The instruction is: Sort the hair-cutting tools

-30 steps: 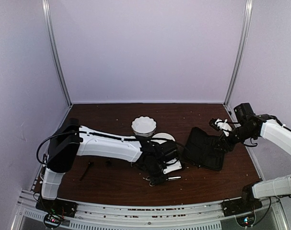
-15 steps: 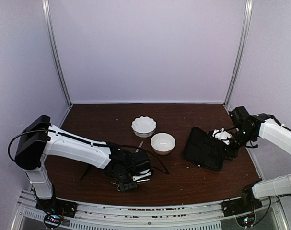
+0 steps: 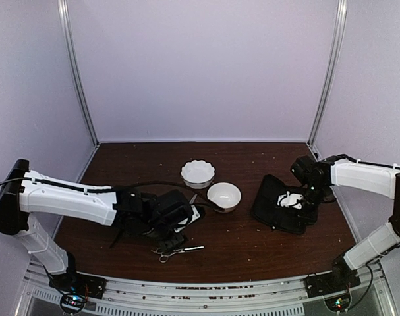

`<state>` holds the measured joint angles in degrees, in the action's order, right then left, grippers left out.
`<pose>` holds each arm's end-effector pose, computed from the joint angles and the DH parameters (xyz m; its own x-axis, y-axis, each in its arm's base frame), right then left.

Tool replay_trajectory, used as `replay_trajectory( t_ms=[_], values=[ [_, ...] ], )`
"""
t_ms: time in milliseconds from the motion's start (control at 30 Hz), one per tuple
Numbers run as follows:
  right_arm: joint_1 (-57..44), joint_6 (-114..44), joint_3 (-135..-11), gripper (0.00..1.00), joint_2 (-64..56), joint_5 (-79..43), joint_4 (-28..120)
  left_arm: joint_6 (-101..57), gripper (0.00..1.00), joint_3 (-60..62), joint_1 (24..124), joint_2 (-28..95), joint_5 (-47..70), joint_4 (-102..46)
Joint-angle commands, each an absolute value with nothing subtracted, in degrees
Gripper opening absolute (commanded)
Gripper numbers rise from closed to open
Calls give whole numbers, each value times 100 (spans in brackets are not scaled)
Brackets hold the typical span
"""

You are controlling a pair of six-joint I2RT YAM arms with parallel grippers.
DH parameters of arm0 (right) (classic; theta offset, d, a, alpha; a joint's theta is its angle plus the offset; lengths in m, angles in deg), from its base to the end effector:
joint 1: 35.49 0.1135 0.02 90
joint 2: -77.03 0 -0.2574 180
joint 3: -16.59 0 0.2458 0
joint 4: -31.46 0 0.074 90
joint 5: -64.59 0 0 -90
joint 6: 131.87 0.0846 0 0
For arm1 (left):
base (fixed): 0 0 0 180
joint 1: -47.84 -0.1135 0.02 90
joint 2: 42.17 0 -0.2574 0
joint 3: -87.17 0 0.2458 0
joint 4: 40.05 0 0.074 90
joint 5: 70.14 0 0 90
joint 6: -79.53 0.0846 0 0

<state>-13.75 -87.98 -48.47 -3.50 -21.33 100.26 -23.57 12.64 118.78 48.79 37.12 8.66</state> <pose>0.2117 0.0909 0.1442 -0.3697 -0.9213 -0.1202 -0.9268 0.3749 -0.0229 0.1299 -0.2991 0.1609 -0.4839 0.7379 -0.4705 0.7723 0.6129 0.1669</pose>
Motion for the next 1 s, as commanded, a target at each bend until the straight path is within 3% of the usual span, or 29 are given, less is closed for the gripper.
replay_trajectory(
  t_ms=[0,133,533,967],
  values=[
    [-1164,-9114,-4914,51,-581,-2300,10172,-2738,65,1379,11815,4547,3937,389],
    [-1041,-9190,-4870,52,-852,-2215,10218,-2892,73,1289,11629,4307,3621,-142],
    [278,-8562,-4781,43,-1430,-1921,10323,-3460,73,1718,10821,3660,3762,-791],
    [2335,-8132,-5964,43,-2319,-656,10608,-3594,73,2123,10550,3114,4116,-558]
  ],
)
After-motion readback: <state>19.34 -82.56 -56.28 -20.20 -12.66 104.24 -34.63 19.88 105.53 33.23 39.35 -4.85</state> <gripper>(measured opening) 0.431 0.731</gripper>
